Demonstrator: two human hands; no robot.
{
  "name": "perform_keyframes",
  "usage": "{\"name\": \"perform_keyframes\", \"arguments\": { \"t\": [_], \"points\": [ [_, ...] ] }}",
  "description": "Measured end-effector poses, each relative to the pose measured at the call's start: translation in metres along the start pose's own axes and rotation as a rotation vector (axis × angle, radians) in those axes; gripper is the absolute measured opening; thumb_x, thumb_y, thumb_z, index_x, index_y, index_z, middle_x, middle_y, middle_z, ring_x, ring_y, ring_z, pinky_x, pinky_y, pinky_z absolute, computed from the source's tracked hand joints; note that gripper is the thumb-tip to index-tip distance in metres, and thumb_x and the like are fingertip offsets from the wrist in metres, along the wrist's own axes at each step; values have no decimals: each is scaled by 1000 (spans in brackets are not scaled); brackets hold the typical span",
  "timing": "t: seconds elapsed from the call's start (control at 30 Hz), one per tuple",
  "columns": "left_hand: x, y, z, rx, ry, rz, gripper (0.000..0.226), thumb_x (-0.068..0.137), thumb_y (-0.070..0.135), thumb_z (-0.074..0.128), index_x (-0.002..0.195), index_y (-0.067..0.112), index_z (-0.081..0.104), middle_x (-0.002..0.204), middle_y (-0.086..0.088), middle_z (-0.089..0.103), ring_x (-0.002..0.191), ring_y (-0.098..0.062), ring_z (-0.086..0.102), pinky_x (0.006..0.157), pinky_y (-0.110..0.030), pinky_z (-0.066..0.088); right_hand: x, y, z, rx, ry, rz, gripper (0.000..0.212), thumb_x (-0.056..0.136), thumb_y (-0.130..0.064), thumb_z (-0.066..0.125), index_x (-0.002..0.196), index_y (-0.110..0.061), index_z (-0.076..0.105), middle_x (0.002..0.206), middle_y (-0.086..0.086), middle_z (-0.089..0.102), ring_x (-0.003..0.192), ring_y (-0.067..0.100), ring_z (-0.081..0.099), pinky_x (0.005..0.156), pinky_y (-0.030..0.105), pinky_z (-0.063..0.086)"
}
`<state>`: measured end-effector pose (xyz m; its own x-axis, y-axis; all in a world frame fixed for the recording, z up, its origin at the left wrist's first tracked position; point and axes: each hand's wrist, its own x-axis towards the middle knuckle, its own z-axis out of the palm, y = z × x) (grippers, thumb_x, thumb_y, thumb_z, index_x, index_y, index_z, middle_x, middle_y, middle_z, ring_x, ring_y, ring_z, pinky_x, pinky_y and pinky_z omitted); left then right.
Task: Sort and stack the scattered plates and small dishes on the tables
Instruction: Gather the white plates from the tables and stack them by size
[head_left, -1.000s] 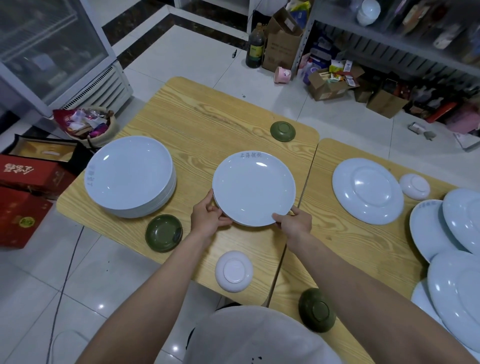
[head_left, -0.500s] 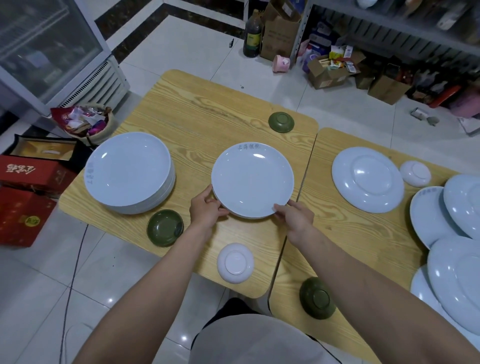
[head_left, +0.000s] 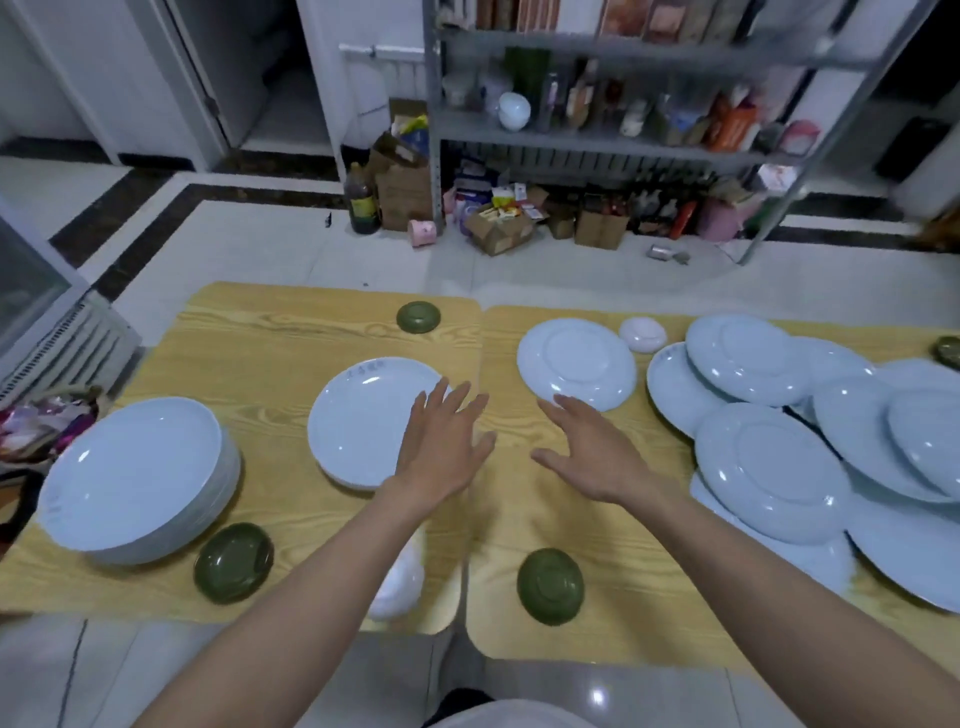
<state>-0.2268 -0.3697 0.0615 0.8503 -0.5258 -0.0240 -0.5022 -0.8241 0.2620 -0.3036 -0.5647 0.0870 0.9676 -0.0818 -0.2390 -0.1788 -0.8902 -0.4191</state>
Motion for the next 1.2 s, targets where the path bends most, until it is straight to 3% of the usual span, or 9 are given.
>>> {"name": "perform_keyframes", "arguments": {
  "t": [0.13,0.33,0.53,0.73,1.2],
  "points": [
    [4,89,-10,59,60,150,60,99,50,41,153,27,29,162,-1,22,151,-25,9,120,-43,6,-67,56,-47,-348,145,84,73,99,-54,41,158,-24,11,166,6,7,152,24,2,121,46,3],
    [-18,233,-20,88,143,359,60,100,47,39,154,25,27,162,-2,23,151,-26,12,122,-45,8,-184,131,-96,-487,245,311,74,100,-56,32,158,-21,2,166,9,-2,152,28,-1,120,52,6],
    [-60,354,-12,54,229,501,58,99,45,42,152,23,32,160,-4,28,149,-26,19,121,-43,12,-290,190,-121,-445,303,513,76,100,-60,30,158,-22,-3,166,10,-5,152,28,-2,120,53,5],
    [-81,431,6,31,195,610,59,100,48,37,154,26,27,162,-1,24,150,-24,16,122,-42,10,-367,230,-129,-391,366,626,78,100,-58,30,157,-20,-6,166,10,-5,152,27,-3,121,49,4],
    [-20,536,35,44,167,731,59,97,44,46,152,23,35,158,-6,33,147,-31,24,120,-45,16,-379,333,-165,-295,467,733,74,101,-56,31,158,-20,2,166,6,5,152,23,3,123,42,5]
  ]
}}
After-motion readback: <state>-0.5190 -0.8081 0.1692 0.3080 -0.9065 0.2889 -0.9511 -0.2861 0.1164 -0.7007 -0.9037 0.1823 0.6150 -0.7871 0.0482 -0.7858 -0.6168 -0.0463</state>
